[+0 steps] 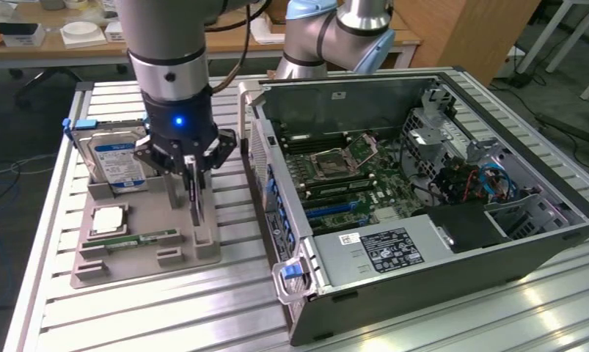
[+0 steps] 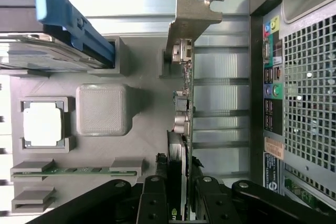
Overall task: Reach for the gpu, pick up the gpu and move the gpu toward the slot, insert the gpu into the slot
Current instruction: 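Pick up the gpu and move the gpu toward the slot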
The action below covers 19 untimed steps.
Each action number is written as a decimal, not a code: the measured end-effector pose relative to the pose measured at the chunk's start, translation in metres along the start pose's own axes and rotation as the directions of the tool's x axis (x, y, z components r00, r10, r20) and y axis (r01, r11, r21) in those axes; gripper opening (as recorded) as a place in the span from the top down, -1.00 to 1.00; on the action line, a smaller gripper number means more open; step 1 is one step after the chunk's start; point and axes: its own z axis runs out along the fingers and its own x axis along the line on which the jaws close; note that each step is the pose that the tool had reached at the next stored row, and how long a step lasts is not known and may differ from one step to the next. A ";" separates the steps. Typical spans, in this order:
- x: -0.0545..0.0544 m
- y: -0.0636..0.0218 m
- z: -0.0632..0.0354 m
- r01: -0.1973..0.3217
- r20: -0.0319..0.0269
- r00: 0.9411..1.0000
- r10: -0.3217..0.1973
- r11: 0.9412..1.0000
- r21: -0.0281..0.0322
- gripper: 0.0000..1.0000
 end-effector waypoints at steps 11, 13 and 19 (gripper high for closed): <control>-0.001 0.0017 -0.0496 0.000 0.000 1.000 0.000 1.000 0.000 0.47; -0.001 0.0020 -0.0589 0.000 0.000 1.000 0.000 1.000 0.000 0.47; -0.001 0.0030 -0.0862 0.000 0.000 1.000 0.000 1.000 0.000 0.47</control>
